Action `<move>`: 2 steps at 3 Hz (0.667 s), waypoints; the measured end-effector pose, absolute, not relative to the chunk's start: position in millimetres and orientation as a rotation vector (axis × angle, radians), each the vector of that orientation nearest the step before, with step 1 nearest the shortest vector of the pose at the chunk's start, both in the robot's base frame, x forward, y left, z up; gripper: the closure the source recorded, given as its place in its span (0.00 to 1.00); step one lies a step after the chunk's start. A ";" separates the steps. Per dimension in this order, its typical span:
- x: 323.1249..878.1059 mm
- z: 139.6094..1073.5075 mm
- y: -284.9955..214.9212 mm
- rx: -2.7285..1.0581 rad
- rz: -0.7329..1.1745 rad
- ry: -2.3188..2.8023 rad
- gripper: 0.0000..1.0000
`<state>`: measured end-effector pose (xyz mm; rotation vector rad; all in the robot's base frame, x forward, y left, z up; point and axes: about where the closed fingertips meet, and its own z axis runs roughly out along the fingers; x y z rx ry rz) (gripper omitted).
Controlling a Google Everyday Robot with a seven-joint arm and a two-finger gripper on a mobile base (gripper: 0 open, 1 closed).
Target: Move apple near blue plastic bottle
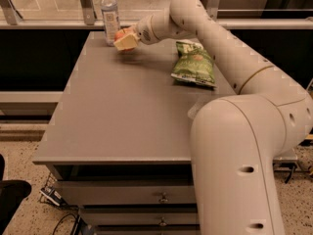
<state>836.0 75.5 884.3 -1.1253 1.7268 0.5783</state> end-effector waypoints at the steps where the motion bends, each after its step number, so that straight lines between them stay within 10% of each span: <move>1: 849.8 856.7 62.5 -1.105 0.594 1.700 1.00; 2: 849.4 854.0 65.5 -1.112 0.596 1.702 0.82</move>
Offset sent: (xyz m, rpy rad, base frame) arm 0.0112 -0.0101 -0.0213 0.0230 -0.0126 -0.0001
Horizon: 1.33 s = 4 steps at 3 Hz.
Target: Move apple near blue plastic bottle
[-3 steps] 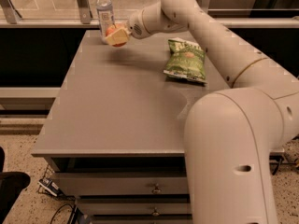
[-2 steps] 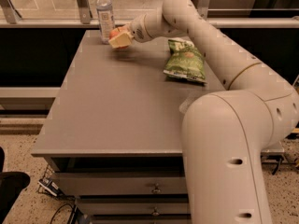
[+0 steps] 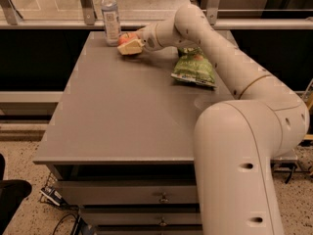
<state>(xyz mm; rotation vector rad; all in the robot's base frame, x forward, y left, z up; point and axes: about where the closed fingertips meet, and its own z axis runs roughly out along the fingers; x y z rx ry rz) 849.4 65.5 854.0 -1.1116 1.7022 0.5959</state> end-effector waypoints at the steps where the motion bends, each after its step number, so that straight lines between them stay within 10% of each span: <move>1: 849.4 854.2 65.7 -1.112 0.596 1.702 0.57; 4: 849.2 853.0 69.0 -1.115 0.601 1.703 0.00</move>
Offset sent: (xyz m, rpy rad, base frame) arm 0.0000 0.0001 0.0003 0.0000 0.0001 0.0001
